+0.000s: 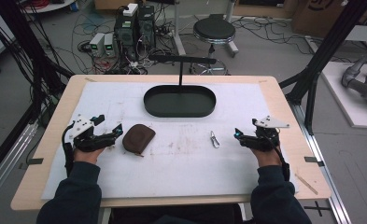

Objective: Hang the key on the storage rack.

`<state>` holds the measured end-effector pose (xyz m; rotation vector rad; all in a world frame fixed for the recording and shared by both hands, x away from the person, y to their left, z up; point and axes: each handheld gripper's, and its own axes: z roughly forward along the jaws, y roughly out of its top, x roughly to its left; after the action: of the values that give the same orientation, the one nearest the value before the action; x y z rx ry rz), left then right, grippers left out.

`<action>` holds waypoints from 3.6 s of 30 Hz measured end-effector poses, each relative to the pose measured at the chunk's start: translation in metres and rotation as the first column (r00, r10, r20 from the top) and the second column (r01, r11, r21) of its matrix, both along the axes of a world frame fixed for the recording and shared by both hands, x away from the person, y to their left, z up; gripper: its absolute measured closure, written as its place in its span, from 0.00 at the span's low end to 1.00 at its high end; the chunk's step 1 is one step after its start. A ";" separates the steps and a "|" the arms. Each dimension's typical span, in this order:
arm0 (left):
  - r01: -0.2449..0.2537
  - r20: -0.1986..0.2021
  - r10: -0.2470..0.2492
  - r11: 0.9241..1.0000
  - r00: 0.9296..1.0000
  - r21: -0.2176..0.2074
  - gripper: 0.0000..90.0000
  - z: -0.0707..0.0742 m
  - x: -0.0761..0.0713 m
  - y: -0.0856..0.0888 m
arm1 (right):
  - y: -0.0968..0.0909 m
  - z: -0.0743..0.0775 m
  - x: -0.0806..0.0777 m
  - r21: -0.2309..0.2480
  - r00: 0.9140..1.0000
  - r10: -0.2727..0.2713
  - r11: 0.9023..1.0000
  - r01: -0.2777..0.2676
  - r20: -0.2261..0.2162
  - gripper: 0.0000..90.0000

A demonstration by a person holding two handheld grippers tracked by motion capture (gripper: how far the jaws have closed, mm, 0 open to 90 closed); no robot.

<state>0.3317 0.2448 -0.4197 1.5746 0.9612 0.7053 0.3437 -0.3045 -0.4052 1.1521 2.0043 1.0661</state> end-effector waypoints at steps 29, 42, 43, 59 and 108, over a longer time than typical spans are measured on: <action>0.010 -0.008 -0.010 1.000 1.000 -0.017 0.19 0.000 -0.002 0.003 | 0.054 -0.007 0.002 0.009 0.987 0.150 0.989 -0.149 -0.058 0.32; 0.002 -0.024 -0.002 1.000 1.000 -0.016 0.19 -0.003 -0.002 0.006 | 0.066 -0.021 0.014 -0.037 0.961 0.222 0.972 -0.231 -0.168 0.63; 0.003 -0.025 -0.004 1.000 1.000 -0.018 0.19 -0.003 -0.002 0.005 | 0.068 -0.023 0.015 -0.042 0.958 0.225 0.971 -0.236 -0.179 0.65; 0.002 -0.037 -0.003 1.000 0.999 -0.017 0.19 -0.004 -0.002 0.004 | 0.082 -0.032 0.030 -0.101 0.938 0.241 0.957 -0.272 -0.248 0.96; -0.005 -0.042 0.004 0.999 0.999 -0.032 0.20 -0.005 -0.002 0.008 | 0.084 0.053 0.082 -0.053 0.961 0.278 0.959 -0.277 0.006 1.00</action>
<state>0.3299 0.2533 -0.4244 1.5654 1.0029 0.6591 0.4260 -0.2209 -0.3526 0.8505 2.2153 1.1450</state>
